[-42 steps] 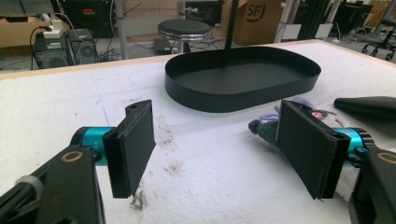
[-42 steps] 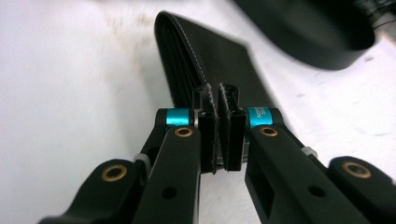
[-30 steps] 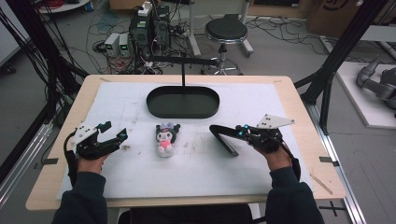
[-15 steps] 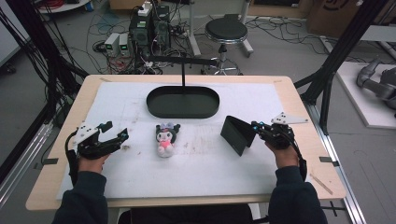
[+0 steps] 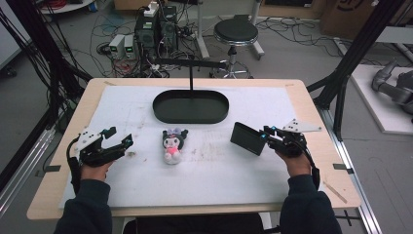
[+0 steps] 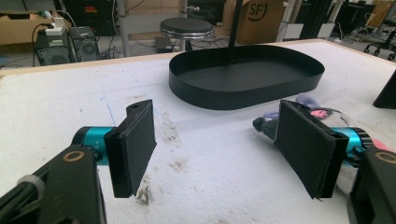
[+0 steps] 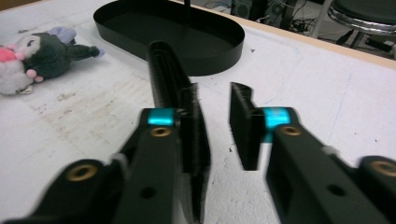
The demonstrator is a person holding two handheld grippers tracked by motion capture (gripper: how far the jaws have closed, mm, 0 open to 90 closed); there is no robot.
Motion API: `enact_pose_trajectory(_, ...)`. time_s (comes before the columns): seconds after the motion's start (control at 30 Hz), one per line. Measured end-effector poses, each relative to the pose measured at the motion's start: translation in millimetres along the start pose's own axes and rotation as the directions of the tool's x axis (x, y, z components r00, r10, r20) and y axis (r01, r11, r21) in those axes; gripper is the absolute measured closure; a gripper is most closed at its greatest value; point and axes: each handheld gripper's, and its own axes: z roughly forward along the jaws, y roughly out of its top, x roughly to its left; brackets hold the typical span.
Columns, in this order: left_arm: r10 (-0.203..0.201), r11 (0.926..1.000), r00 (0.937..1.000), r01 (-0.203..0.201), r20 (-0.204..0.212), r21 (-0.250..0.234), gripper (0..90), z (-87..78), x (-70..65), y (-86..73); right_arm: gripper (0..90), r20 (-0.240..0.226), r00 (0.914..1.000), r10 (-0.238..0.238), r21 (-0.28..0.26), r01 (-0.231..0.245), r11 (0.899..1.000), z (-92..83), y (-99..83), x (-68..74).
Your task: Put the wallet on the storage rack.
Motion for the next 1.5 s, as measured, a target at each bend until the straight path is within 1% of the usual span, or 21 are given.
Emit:
enact_pose_trajectory(0.13,-0.002,1.0,1.0,0.002,0.001,-0.001,28.7,0.3,0.3,-0.2,59.7,0.013,0.9998,0.014,-0.004,-0.014,1.0,0.0,-1.2,-1.4)
enact_pose_trajectory(0.53,-0.004,1.0,1.0,0.004,-0.002,0.002,28.7,0.4,0.4,-0.4,54.5,0.015,0.9997,0.017,-0.045,-0.016,0.999,-3.6,-1.0,-1.6)
enact_pose_trajectory(0.63,-0.003,1.0,1.0,0.003,-0.002,0.002,28.7,0.4,0.5,-0.4,51.2,-0.009,0.9999,0.014,-0.066,-0.015,0.998,-5.2,-0.3,-0.7)
enact_pose_trajectory(0.73,-0.002,1.0,1.0,0.002,-0.004,0.002,28.7,0.3,1.1,-0.4,41.1,-0.043,0.9991,0.0,-0.079,-0.003,0.997,-4.5,-0.5,0.6)
enact_pose_trajectory(0.83,-0.002,1.0,1.0,0.002,-0.004,0.003,28.7,0.3,1.1,-0.3,33.9,-0.08,0.996,-0.041,-0.091,0.034,0.995,-2.0,-0.7,3.5)
enact_pose_trajectory(0.87,-0.003,1.0,1.0,0.003,-0.003,0.005,28.7,0.3,1.0,-0.5,30.5,-0.08,0.9954,-0.052,-0.083,0.045,0.996,0.2,-1.2,5.1)
enact_pose_trajectory(0.9,-0.004,1.0,1.0,0.004,-0.002,0.005,28.7,0.7,0.5,-0.6,30.0,-0.075,0.9953,-0.061,-0.044,0.058,0.997,7.1,-3.3,7.3)
enact_pose_trajectory(0.93,-0.004,1.0,1.0,0.004,-0.002,0.005,28.7,0.7,0.5,-0.6,30.0,-0.075,0.9953,-0.061,-0.044,0.058,0.997,7.1,-3.3,7.3)
enact_pose_trajectory(1.0,-0.001,1.0,1.0,0.001,-0.001,0.008,28.7,1.0,0.0,-0.4,29.5,-0.079,0.9948,-0.064,-0.004,0.064,0.998,15.2,-6.8,8.8)
enact_pose_trajectory(1.07,0.001,0.9999,1.0,-0.001,-0.001,0.012,28.7,1.6,-0.6,-0.6,41.4,-0.085,0.9938,-0.072,0.056,0.077,0.995,27.1,-9.3,9.3)
enact_pose_trajectory(1.1,0.001,0.9999,1.0,-0.001,-0.001,0.012,28.7,1.6,-0.6,-0.6,41.4,-0.085,0.9938,-0.072,0.056,0.077,0.995,27.1,-9.3,9.3)
enact_pose_trajectory(1.13,0.005,0.9999,1.0,-0.005,-0.001,0.016,28.7,1.6,-0.5,-0.6,50.5,-0.092,0.9927,-0.078,0.095,0.086,0.992,33.9,-11.1,9.6)
enact_pose_trajectory(1.17,0.007,0.9998,1.0,-0.007,-0.004,0.016,28.7,1.6,-0.6,-0.7,50.5,-0.092,0.9927,-0.078,0.095,0.086,0.992,33.9,-11.1,9.6)
enact_pose_trajectory(1.23,0.005,0.9998,1.0,-0.005,-0.008,0.017,28.7,0.8,-0.9,-0.8,65.2,-0.107,0.9916,-0.073,0.127,0.087,0.988,36.9,-12.4,9.0)
enact_pose_trajectory(1.27,0.005,0.9999,1.0,-0.004,-0.007,0.016,28.7,0.5,-0.7,-0.9,73.4,-0.106,0.9919,-0.07,0.127,0.083,0.988,36.2,-12.1,8.4)
enact_pose_trajectory(1.3,0.002,0.9999,1.0,-0.002,-0.008,0.015,28.7,0.2,-0.5,-1.1,76.0,-0.109,0.9916,-0.069,0.122,0.083,0.989,35.3,-11.6,7.8)
enact_pose_trajectory(1.33,0.003,0.9999,0.9999,-0.003,-0.011,0.016,28.7,-0.2,-0.1,-1.2,77.4,-0.09,0.9936,-0.068,0.105,0.078,0.991,32.5,-9.6,8.4)
enact_pose_trajectory(1.37,0.003,0.9999,0.9999,-0.003,-0.012,0.017,28.7,-0.4,0.4,-1.5,77.4,-0.09,0.9936,-0.068,0.105,0.078,0.991,32.5,-9.6,8.4)
enact_pose_trajectory(1.4,0.004,0.9998,0.9999,-0.004,-0.013,0.02,28.7,-0.5,0.8,-1.6,77.9,-0.089,0.9942,-0.06,0.063,0.066,0.996,30.0,-6.0,8.5)
enact_pose_trajectory(1.43,0.004,0.9998,0.9999,-0.004,-0.013,0.021,28.7,-0.5,1.0,-1.6,77.9,-0.089,0.9942,-0.06,0.063,0.066,0.996,30.0,-6.0,8.5)
enact_pose_trajectory(1.5,-0.002,0.9998,0.9999,0.002,-0.014,0.018,28.7,-0.9,0.8,-1.4,77.9,-0.094,0.9946,-0.043,0.014,0.045,0.999,28.2,-0.2,9.3)
